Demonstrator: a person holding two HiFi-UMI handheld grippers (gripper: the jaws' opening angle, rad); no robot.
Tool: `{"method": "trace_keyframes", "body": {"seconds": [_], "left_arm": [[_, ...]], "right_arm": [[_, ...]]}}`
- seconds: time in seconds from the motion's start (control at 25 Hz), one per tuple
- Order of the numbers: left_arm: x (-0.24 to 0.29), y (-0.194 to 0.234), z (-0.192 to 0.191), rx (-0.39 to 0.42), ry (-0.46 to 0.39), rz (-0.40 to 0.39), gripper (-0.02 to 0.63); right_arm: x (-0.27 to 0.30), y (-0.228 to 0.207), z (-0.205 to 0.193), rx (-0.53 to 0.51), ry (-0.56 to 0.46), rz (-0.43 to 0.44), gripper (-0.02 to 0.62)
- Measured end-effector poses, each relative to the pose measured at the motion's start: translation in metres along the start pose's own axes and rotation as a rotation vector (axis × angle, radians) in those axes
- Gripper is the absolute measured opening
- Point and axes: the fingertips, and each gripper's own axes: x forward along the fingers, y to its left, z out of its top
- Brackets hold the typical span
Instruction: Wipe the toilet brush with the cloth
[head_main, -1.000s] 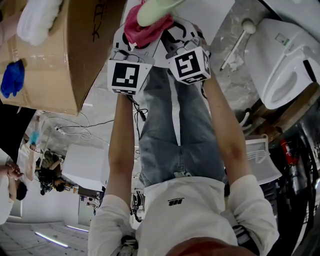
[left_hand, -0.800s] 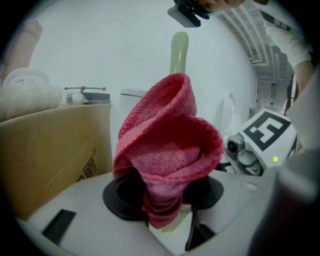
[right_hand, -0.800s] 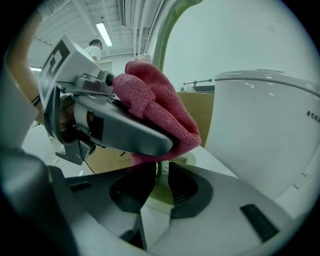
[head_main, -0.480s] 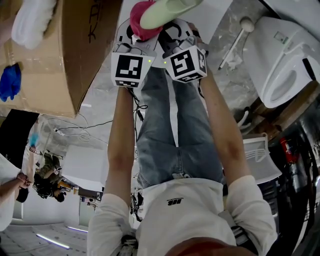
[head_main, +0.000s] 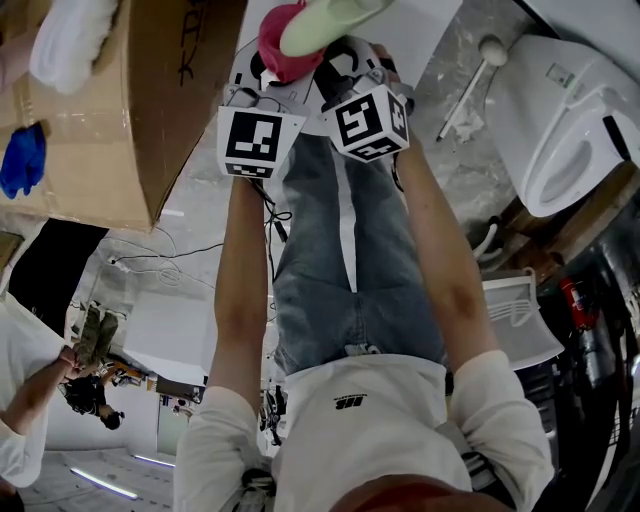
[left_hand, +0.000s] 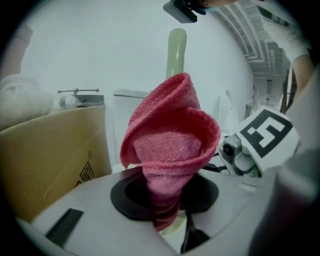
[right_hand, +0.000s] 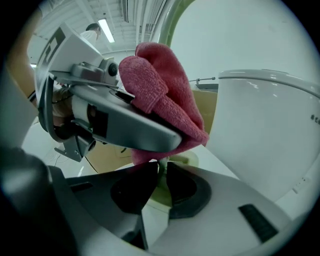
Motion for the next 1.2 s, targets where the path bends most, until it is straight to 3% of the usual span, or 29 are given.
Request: {"method": "trace_keyframes", "body": {"seconds": [0.68,1.2], "left_arm": [[-0.04,-0.01,0.097,0.098,-0.112,-0.046,0.124],[-0.056,-0.016,0.156,0.176,-0.128,-0.102,0.173]], "right_arm": [[0.002,0.001,-0.001,0.001,0.036,0.016,0.055],[0.003,0.001,0.002,0.01,0.065,0.019,0.055]]}}
